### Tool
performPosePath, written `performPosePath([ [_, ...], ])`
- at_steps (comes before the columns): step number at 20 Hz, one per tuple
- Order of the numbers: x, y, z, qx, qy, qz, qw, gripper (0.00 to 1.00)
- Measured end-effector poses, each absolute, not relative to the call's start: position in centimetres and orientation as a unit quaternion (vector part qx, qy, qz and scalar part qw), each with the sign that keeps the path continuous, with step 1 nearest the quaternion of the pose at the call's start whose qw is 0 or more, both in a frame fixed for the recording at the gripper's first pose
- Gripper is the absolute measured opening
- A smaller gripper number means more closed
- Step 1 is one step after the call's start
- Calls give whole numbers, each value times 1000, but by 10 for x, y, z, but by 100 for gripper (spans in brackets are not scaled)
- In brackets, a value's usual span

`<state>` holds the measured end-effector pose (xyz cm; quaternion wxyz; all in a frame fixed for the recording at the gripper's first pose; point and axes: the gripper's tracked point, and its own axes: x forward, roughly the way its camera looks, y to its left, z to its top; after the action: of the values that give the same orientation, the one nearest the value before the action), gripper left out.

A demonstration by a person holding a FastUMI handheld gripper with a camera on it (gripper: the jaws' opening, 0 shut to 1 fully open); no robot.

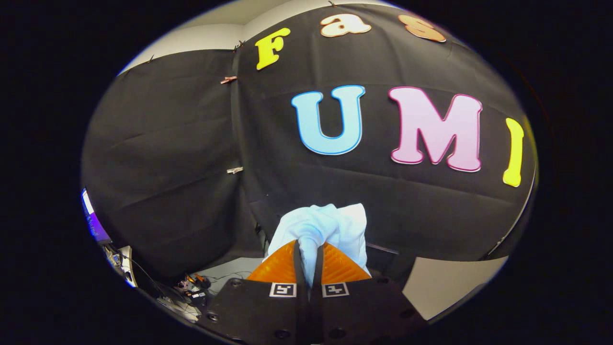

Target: Put the clothes into the washing machine and then close the washing machine lid.

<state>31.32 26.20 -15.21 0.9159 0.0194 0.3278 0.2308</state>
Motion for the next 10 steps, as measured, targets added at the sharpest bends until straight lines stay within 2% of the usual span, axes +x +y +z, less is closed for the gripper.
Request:
performPosePath([
  [10,315,317,-267,5,364,291,885,5],
])
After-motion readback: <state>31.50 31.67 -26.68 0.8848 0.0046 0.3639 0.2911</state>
